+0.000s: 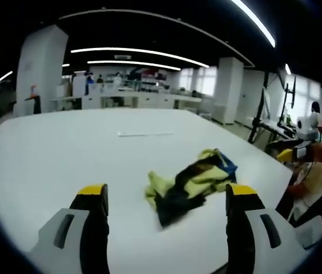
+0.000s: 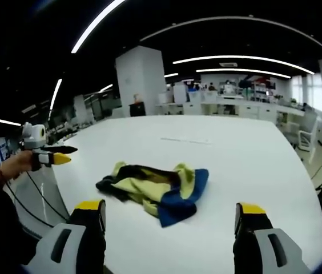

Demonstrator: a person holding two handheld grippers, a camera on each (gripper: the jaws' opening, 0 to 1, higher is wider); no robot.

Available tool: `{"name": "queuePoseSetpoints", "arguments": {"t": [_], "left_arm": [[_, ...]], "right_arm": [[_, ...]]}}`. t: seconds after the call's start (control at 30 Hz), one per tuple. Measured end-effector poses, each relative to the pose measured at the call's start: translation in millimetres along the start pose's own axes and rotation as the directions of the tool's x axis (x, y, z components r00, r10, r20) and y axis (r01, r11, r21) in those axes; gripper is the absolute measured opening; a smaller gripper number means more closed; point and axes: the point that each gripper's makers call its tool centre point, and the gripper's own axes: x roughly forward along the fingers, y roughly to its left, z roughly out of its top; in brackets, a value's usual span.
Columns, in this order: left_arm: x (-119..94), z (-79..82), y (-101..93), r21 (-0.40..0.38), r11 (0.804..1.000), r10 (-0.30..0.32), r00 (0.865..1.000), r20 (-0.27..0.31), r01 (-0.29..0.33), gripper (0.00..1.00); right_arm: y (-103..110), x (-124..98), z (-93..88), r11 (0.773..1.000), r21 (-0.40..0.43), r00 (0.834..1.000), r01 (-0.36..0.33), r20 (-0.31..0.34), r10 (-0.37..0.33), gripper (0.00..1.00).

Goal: Fold the garment on the visible template until the final outline fits inside the template.

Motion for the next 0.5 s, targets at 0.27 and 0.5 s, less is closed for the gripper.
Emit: {"name": "queuePoseSetpoints", "arguments": {"t": [0.27, 0.5], "left_arm": [[14, -3.2, -7.6, 0.029, 0.998, -0.048, 0.998, -0.026, 0.049, 0.71], [28, -13.1, -15.6, 0.048, 0.994, -0.09, 0.994, -0.061, 0.093, 0.59]], "right_arm": [[-2, 9, -0.3, 1.0, 0.023, 1.0, 0.0, 0.016, 0.0, 0.78], [2, 27, -2.6, 1.0, 0.026, 1.0, -0.004, 0.022, 0.003, 0.66]]}}
